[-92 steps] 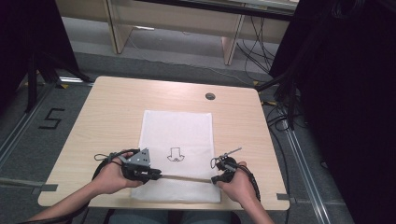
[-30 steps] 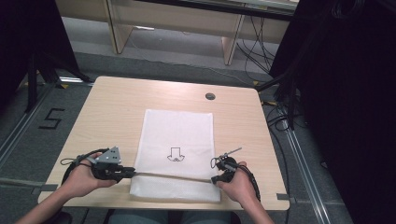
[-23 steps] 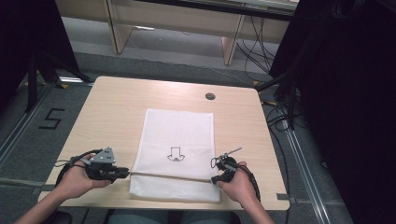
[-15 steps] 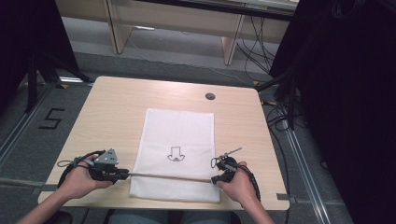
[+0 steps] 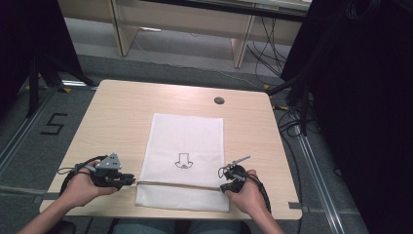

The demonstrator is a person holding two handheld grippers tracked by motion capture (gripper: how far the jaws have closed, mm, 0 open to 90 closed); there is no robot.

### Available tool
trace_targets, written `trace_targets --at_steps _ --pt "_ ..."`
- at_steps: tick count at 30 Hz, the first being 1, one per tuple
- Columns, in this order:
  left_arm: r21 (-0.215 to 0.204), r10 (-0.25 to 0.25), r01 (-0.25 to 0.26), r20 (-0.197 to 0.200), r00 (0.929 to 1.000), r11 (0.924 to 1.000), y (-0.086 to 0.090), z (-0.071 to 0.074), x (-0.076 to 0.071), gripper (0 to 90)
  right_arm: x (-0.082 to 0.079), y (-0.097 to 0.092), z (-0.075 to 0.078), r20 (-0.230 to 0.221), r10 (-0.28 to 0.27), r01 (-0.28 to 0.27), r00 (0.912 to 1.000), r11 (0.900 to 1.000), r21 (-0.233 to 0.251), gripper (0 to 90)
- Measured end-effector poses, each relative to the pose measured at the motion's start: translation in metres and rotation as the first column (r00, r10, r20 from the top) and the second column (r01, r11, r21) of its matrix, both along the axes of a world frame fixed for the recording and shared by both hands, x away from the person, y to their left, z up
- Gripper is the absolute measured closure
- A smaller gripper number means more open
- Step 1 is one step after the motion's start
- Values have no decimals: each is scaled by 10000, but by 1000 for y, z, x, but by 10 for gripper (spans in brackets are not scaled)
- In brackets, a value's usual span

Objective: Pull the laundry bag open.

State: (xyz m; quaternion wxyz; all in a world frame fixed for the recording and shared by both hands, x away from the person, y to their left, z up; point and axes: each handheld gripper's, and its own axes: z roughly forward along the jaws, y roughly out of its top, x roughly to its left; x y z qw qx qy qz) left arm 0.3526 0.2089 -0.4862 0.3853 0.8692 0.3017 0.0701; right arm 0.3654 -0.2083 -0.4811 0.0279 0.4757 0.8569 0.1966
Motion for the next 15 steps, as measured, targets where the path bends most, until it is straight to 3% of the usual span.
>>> trace_targets --at_steps 1,3,4,5,9,12,14,15 --pt "-474 231 -227 79 9997 9986 1 2 0 775 -1 0 0 61 -49 49 10000 10000 -54 900" --pt "-606 338 -329 132 9993 9976 2 3 0 767 0 0 0 245 218 -218 9995 9998 -38 900" --pt "-743 413 -399 181 9990 9964 2 4 0 764 -3 2 2 1 -190 190 9998 9997 -142 900" --pt "-848 423 -395 317 9986 9956 2 5 0 765 -1 0 2 409 226 -214 9989 9994 -276 900" --pt "-1040 712 -663 433 9965 9924 -1 4 1 724 -1 -4 8 902 -35 32 9959 10000 34 878" --pt "-1066 819 -744 682 9943 9915 -2 5 5 640 -1 -10 13 1554 -238 192 9876 9993 311 827" --pt "-1222 1044 -969 570 9929 9878 -2 5 4 620 -2 -11 14 1501 -416 361 9878 9986 397 815" --pt "-1218 1147 -1043 816 9900 9871 -2 5 6 600 -1 -12 14 1694 -336 259 9850 9985 473 806"
